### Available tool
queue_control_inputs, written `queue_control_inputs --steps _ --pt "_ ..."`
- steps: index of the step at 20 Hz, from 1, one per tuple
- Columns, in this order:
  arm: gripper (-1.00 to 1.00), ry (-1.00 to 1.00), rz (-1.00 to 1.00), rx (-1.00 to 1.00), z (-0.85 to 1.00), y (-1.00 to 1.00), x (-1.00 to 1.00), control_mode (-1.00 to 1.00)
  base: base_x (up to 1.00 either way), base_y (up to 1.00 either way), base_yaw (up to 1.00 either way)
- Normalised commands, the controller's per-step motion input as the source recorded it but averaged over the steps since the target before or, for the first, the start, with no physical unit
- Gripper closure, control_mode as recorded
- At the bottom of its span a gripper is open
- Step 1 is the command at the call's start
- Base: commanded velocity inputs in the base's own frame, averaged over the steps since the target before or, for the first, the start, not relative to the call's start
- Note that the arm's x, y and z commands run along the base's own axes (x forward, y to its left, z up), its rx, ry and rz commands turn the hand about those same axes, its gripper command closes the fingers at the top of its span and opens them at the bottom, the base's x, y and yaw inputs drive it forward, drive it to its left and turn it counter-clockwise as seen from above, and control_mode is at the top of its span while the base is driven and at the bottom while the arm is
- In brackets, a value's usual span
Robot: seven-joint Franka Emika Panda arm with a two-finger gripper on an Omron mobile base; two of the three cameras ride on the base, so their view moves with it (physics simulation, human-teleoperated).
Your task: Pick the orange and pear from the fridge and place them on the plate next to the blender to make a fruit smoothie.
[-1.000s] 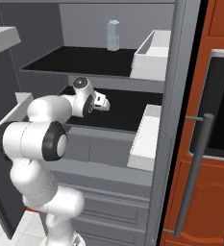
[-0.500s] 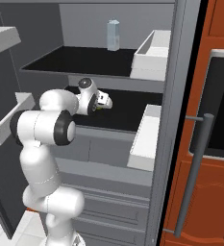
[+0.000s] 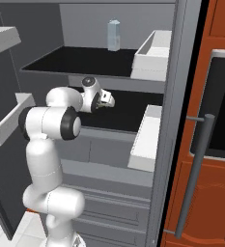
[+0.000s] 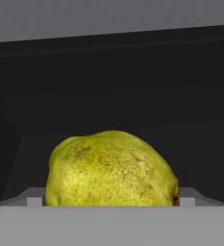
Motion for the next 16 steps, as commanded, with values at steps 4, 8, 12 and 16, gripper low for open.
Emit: queue_control_inputs --steps 4,8,12,16 --pt "1.00 0.00 0.00 0.00 -0.01 0.00 0.00 -1.00 0.00 0.00 0.00" --pt "1.00 0.00 0.00 0.00 0.00 0.00 0.00 -1.00 0.00 0.00 0.00" --pt "1.00 -0.05 0.00 0.00 0.00 0.00 -0.21 -1.00 0.00 0.00 0.00" --pt "1.00 -0.16 0.00 0.00 0.00 -0.01 -0.44 -1.00 0.00 0.00 0.00"
